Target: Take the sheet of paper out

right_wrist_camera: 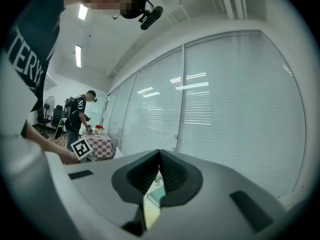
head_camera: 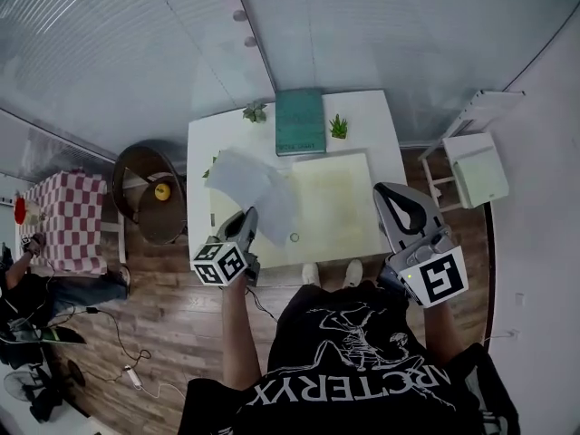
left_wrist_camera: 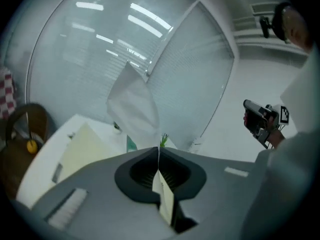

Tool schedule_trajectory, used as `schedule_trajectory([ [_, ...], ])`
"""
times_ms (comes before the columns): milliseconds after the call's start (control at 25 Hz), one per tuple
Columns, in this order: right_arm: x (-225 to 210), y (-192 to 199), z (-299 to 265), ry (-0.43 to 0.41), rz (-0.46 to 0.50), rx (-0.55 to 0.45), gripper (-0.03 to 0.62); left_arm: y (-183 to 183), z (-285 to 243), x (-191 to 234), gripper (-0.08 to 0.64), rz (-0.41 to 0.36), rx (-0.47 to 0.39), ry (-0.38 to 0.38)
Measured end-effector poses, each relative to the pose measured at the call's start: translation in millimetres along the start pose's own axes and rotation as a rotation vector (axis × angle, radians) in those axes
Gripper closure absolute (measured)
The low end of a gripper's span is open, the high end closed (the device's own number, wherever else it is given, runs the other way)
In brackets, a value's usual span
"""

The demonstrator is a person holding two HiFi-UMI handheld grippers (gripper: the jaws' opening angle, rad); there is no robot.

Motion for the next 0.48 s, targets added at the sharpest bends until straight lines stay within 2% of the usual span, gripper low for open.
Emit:
schedule_trajectory([
  [160,-0.8,-0.4,0.0,0.014,-0.018,-0.015,0.58,-64.1,24.8,-45.9,0.551,-0.277,-0.139,-0.084],
  [280,-6.6,-0.6,0.7,0.047,-0.026,-0.018,0.58,-101.1,31.2,-90.8,0.551,-0.471,-0.223,-0.097],
  [360,-9.0,-2.4,1.5,0.06,-0.027,-0.024,0.58,-120.1,35.5,-117.7,0.551,-0.551,-0.278,-0.091],
  [480,-11.4,-4.0,7.3,0.067,-0.025,-0.035,0.58,-134.7,40.6,-148.8,0.551,-0.616,-0.335,-0.08],
])
Point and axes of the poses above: the fingertips, and each gripper's own axes: z backward along the fingers, x to its left, y out of its underside, the point moved 7 cm from there along z, backward along the fingers, and after that the axes turned 12 degrees about y, right-handed, at the moved point
